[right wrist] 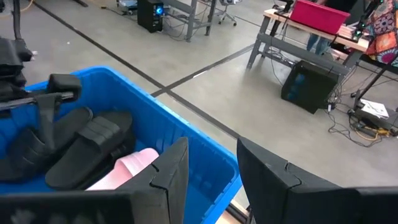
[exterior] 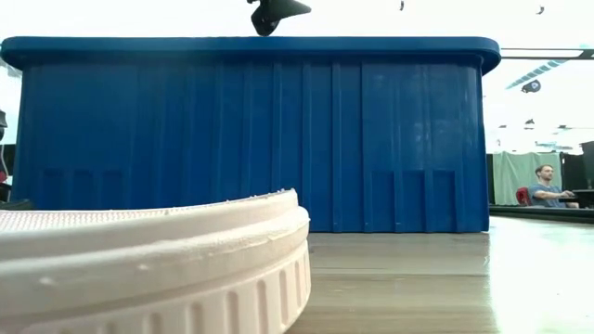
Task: Pick and place slides into bin
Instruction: Stack the pink slide on top of the pink slide into the blue container
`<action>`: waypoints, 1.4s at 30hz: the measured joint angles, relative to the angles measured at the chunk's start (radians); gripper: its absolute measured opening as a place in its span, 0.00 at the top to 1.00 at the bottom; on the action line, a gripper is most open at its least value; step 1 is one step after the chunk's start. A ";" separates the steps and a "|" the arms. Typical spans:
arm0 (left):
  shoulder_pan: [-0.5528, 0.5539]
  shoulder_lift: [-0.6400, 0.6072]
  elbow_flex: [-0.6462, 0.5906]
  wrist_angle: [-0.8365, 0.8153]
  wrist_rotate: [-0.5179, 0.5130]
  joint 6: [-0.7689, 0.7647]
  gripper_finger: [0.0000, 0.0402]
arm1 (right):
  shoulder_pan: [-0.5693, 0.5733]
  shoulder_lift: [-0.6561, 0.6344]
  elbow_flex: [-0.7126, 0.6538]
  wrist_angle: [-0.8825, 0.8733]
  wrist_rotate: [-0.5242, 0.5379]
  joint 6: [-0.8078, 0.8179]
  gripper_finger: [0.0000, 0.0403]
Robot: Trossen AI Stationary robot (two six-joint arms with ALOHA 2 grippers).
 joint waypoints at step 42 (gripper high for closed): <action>-0.488 -0.037 -0.017 -0.185 -0.238 -1.048 0.38 | 0.000 -0.007 -0.046 -0.111 0.027 -0.122 0.68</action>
